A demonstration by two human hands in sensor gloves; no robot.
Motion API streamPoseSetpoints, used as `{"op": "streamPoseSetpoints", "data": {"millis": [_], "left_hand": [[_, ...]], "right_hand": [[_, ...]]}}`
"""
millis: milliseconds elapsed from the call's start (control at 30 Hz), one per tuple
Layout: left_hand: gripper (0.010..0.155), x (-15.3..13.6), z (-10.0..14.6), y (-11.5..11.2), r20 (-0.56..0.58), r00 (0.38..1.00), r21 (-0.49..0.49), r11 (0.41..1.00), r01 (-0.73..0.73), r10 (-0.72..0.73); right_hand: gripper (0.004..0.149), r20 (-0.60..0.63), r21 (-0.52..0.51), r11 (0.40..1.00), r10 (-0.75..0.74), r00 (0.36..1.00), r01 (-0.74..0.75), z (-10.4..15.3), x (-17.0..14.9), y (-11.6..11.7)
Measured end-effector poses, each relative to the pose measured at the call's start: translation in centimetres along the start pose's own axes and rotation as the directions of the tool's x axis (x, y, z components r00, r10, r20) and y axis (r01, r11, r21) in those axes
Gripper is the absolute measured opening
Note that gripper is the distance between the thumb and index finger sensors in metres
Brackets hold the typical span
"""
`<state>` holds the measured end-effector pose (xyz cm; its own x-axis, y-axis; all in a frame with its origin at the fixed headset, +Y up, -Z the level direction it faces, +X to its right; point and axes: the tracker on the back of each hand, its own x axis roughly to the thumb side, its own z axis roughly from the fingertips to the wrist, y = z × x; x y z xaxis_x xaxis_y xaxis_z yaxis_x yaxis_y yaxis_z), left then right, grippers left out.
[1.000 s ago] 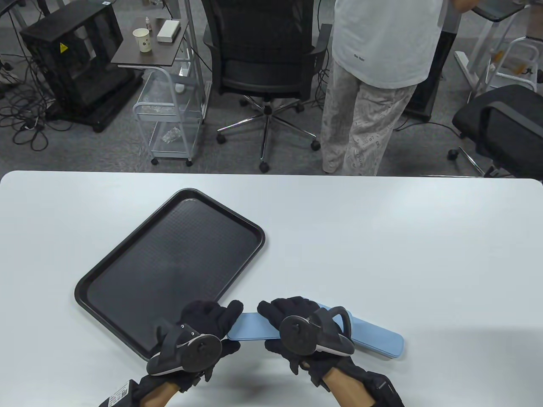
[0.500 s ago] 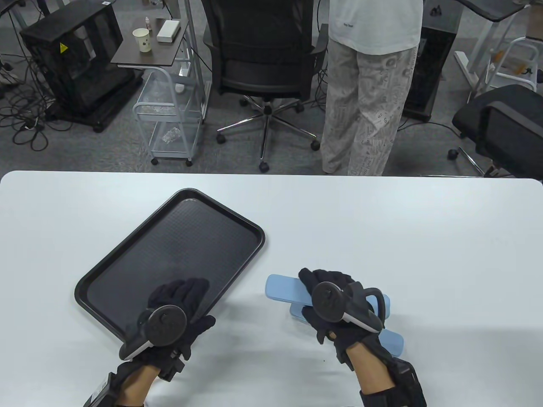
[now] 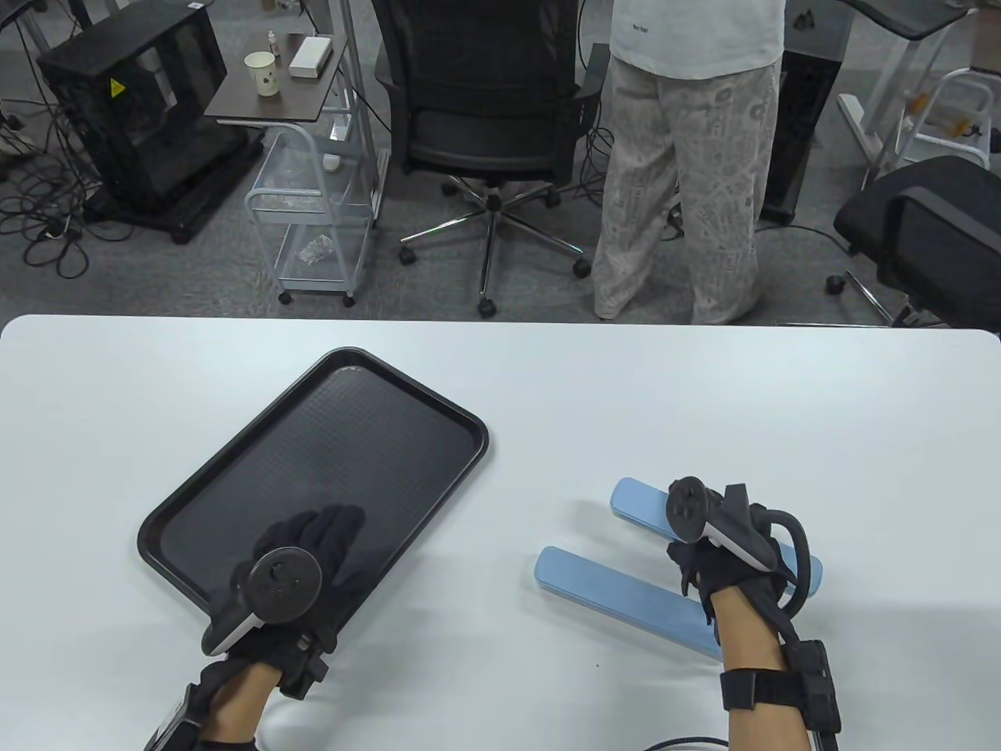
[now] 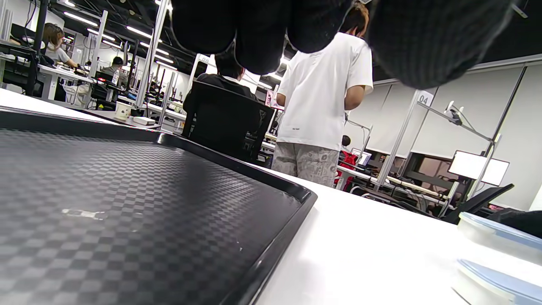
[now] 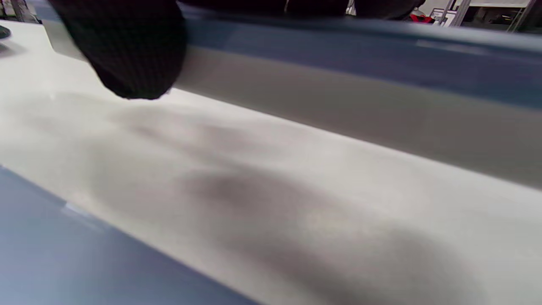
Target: Slide to open lunch boxes and place utensils
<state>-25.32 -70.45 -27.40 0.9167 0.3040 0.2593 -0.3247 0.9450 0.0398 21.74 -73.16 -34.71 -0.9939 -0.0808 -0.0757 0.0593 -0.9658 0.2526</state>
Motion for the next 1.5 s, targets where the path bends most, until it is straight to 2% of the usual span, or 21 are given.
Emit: {"op": "streamPoseSetpoints", "data": {"millis": [233,467,600,867,1033,1267,1500], "left_hand": [[0.079,-0.1,0.0,0.0,-0.006,1.0,-0.012,1.0,-0.005,0.004],[0.079,-0.1,-0.1,0.0,-0.006,1.0,-0.022,1.0,-0.001,0.001],[0.079,-0.2,-0.1,0.0,-0.009,1.0,-0.024,1.0,-0.007,0.007],[0.079,0.1,-0.1,-0.2,0.005,1.0,-0.046,0.999,0.001,0.0],[0.079,0.1,-0.1,-0.2,0.018,1.0,-0.054,0.999,0.001,0.0],[0.081,0.4,-0.1,-0.5,0.036,0.999,-0.074,0.997,0.011,-0.008],[0.082,0.9,0.0,-0.7,0.045,0.999,-0.091,0.995,0.028,-0.024]], "right_hand": [[0.078,-0.047,0.101,0.995,-0.021,0.999,0.025,-0.9,-1.0,1.7],[0.079,-0.057,0.154,0.987,-0.04,0.998,0.049,-1.1,-1.3,3.0],[0.081,-0.046,0.139,0.987,-0.07,0.996,0.076,-0.8,-1.7,2.8],[0.08,0.02,-0.006,0.977,-0.215,0.976,0.215,2.4,-2.8,-0.2],[0.078,0.114,-0.184,0.939,-0.274,0.955,0.291,6.1,-2.3,-3.6],[0.077,0.274,-0.336,0.892,-0.215,0.937,0.303,10.8,2.3,-6.7],[0.077,0.394,-0.324,0.903,-0.143,0.908,0.283,12.5,7.8,-6.2]]}}
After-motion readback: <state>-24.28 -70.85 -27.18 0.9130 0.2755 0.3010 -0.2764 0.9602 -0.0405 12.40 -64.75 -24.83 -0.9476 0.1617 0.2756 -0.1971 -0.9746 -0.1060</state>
